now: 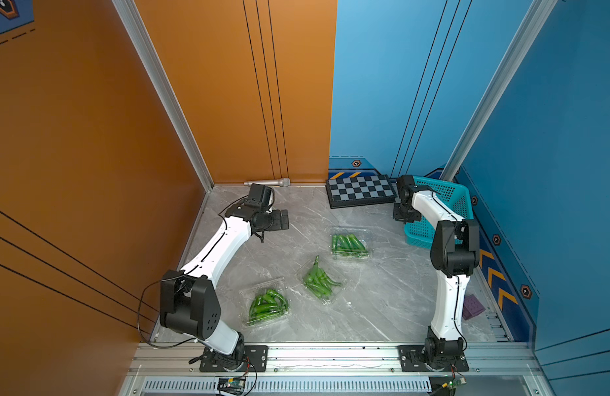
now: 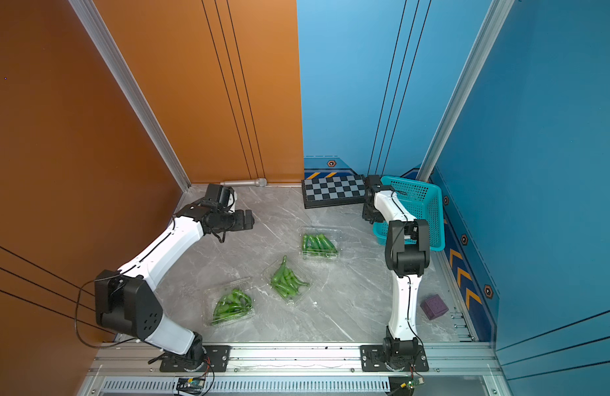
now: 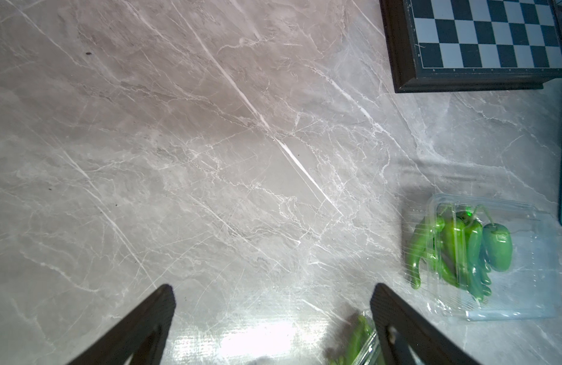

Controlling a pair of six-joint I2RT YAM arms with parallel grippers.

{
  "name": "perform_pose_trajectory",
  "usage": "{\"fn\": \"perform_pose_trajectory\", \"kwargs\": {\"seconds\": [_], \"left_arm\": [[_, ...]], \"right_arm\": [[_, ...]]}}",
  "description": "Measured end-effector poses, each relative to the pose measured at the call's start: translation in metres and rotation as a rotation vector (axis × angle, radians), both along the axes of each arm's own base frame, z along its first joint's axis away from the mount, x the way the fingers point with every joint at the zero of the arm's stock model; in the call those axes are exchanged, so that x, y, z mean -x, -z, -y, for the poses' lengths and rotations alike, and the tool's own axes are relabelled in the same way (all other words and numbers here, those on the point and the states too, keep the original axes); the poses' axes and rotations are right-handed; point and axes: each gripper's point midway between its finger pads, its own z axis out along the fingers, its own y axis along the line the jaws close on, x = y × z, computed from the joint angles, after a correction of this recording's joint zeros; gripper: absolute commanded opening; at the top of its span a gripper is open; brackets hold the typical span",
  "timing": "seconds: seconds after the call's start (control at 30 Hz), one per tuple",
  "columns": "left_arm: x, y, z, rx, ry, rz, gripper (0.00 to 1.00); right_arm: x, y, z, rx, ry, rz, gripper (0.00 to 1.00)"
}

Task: Take small green peppers out of containers
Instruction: Pick up the basket at the corner of the board.

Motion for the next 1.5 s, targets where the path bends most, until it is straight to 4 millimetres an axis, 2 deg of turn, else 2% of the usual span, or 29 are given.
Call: {"fn": "perform_pose_trajectory", "kwargs": {"seconds": [0.13,0.5,0.6,0.77,0.93,1.23,1.4,1.5], "left_arm": [[0.005,0.002,-0.002,-0.001,-0.003,-0.003,0.99],[0.027,0.015,-0.010,0.004,-0.028,-0.036,0.99],[0.031,0.017,-0.011,0.007,-0.034,-0.043,0.99],[0.035,0.012,-0.012,0.011,-0.039,-0.027,0.99],[0.037,0.008,-0.014,0.011,-0.044,-0.015,0.99],[0.041,0.014,-0.018,0.011,-0.067,-0.030,0.99],[0.043,0.013,-0.032,0.006,-0.114,-0.022,0.99],[0.045,0.010,-0.044,0.007,-0.152,-0.011,0.99]], "right_arm": [[0.022,-0.003,-0.014,-0.004,-0.020,-0.021,0.00],[0.088,-0.029,-0.094,-0.040,-0.115,0.004,0.00],[0.106,-0.034,-0.103,-0.049,-0.123,0.011,0.00],[0.122,-0.044,-0.105,-0.045,-0.123,0.031,0.00],[0.125,-0.054,-0.114,-0.036,-0.153,0.023,0.00],[0.097,-0.103,-0.158,0.009,-0.274,0.098,0.00],[0.085,-0.126,-0.175,0.058,-0.329,0.129,0.00],[0.077,-0.140,-0.193,0.056,-0.380,0.158,0.00]]}}
